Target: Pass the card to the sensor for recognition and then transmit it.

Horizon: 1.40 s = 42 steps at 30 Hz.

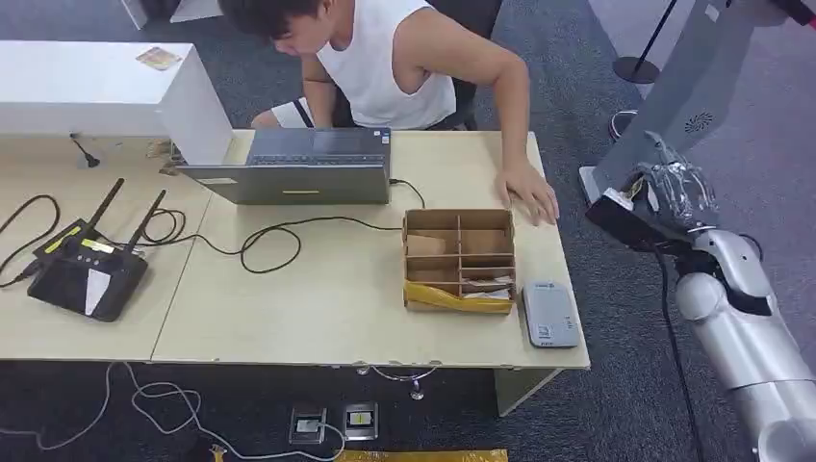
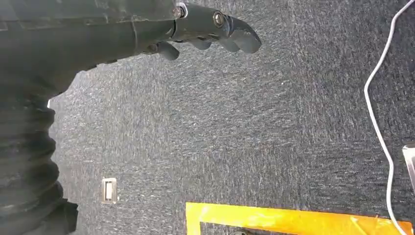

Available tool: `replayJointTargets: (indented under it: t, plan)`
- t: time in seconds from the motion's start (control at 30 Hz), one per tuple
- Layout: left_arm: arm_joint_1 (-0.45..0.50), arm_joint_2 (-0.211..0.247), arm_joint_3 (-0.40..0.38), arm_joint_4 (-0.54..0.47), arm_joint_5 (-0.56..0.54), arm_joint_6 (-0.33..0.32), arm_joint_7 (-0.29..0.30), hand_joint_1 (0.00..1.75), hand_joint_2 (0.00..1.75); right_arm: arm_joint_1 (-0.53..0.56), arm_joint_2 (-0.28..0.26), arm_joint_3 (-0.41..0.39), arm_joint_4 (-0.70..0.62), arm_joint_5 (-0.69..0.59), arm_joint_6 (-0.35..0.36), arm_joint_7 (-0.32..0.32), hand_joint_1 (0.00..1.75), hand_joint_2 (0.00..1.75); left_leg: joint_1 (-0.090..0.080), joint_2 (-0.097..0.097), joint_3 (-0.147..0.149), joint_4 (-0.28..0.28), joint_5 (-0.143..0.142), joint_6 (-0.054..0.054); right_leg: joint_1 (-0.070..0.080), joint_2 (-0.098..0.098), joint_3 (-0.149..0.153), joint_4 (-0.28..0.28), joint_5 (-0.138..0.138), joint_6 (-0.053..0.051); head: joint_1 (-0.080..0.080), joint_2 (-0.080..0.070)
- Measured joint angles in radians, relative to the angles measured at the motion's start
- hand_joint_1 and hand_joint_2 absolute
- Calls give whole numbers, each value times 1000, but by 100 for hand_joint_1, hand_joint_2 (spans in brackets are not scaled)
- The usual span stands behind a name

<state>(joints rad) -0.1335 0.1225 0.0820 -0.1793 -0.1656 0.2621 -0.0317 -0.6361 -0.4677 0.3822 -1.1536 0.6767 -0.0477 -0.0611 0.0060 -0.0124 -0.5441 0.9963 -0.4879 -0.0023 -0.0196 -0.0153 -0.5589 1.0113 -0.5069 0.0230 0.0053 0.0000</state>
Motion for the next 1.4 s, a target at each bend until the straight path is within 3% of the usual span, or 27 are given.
replayJointTargets:
  t: [0.43, 1.07, 1.4]
  plan:
    - [0, 0, 0, 0, -10, -11, 0, 0, 175, 127, 28, -2, 2, 11, 10, 28, 175, 175, 1, 2, 0, 0, 0, 0, 1, 1, 0, 0, 0, 0, 0, 0]
    - [0, 0, -1, 0, -26, -14, 0, 0, 175, 183, 51, -3, 2, 58, 33, 40, 175, 175, 1, 4, 1, 0, 0, 0, 1, 3, 0, 0, 0, 0, 0, 0]
    - [-4, 0, -1, 0, -22, -19, 10, 0, 175, 183, 64, 0, 29, 86, 38, 15, 175, 175, 1, 4, 1, 0, 0, 0, 1, 4, -1, 0, 0, 0, 0, 0]
